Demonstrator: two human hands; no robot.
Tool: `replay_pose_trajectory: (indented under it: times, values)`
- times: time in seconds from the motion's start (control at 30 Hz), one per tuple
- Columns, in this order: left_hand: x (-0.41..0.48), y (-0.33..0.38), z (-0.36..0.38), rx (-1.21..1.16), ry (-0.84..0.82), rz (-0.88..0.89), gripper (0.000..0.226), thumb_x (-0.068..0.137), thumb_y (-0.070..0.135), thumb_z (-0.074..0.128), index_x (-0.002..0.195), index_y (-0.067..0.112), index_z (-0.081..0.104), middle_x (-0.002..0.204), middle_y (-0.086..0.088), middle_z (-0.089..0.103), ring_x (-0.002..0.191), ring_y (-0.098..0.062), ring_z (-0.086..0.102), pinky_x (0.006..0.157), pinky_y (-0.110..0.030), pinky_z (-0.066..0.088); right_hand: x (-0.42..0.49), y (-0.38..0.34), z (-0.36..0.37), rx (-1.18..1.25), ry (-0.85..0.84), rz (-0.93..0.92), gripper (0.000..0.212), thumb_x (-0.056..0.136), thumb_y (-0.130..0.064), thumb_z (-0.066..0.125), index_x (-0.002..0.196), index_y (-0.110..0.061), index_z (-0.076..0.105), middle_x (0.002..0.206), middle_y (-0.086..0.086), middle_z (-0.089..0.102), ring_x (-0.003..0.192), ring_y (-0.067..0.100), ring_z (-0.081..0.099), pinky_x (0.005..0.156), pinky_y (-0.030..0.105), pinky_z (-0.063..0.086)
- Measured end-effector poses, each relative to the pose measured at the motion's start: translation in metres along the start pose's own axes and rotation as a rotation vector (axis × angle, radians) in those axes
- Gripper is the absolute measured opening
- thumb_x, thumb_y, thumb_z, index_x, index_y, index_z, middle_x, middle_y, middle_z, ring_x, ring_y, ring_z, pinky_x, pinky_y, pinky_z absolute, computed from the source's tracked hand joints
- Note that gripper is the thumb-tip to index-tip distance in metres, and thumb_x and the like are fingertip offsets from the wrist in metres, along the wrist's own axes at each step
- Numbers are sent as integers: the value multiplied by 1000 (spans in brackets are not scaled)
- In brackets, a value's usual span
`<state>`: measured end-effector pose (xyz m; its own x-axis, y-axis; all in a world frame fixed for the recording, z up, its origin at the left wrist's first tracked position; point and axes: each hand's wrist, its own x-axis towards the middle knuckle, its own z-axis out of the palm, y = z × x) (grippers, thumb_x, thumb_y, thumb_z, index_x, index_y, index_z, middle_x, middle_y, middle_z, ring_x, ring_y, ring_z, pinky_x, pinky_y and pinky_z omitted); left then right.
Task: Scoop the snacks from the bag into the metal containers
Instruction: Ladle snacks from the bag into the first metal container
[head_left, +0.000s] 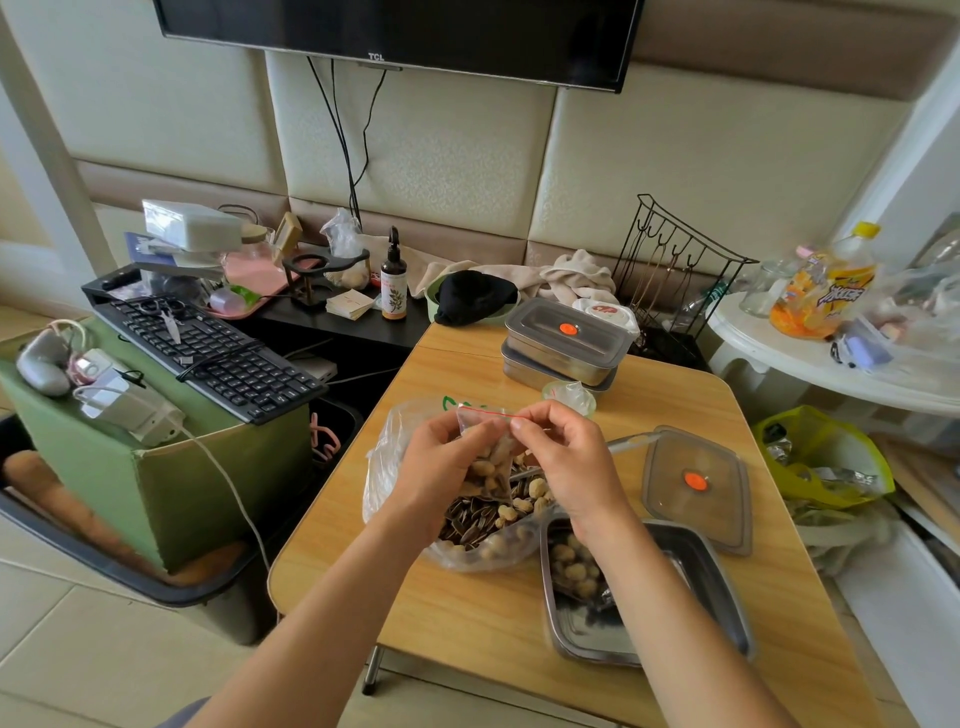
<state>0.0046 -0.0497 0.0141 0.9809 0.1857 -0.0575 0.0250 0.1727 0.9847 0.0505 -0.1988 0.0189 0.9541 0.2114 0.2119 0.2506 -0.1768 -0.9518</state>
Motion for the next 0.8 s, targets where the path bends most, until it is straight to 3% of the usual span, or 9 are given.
replay_pose_trajectory:
  times: [0.1, 0.17, 0.5, 0.7, 0.8]
  values:
    - [-1, 0, 2, -11, -2, 1, 19, 97, 23, 69, 105, 5, 74, 88, -14, 77, 75, -27, 72, 70, -45, 64, 0, 1, 2, -21, 19, -25, 12, 95, -25, 69, 86, -20, 73, 83, 4, 74, 85, 28, 70, 80, 44, 59]
    - [-2, -1, 4, -27, 4, -3, 20, 98, 21, 68, 107, 4, 72, 83, -12, 74, 71, -25, 69, 62, -37, 63, 0, 2, 5, -56, 41, -53, 12, 92, -30, 67, 84, -21, 71, 81, 1, 73, 82, 24, 69, 78, 45, 59]
    - [1, -3, 8, -71, 46, -22, 24, 96, 21, 69, 108, 0, 69, 97, -24, 73, 72, -23, 72, 58, -30, 59, -4, 1, 12, -151, 85, -142, 13, 97, -17, 69, 84, -20, 68, 77, -9, 69, 74, 6, 64, 67, 18, 51]
    - [0, 1, 1, -67, -18, -19, 19, 95, 19, 71, 104, 3, 74, 95, -32, 69, 77, -40, 65, 73, -52, 62, -2, 2, 4, -63, 28, -39, 10, 99, -22, 66, 90, -21, 71, 85, -3, 72, 87, 17, 68, 79, 33, 58]
    - [0, 2, -1, -21, -49, -30, 15, 95, 21, 72, 100, 8, 76, 98, -26, 73, 91, -49, 71, 76, -49, 63, 0, 2, -1, -57, -21, -13, 11, 99, -22, 66, 91, -19, 73, 87, -1, 73, 89, 17, 69, 80, 31, 58]
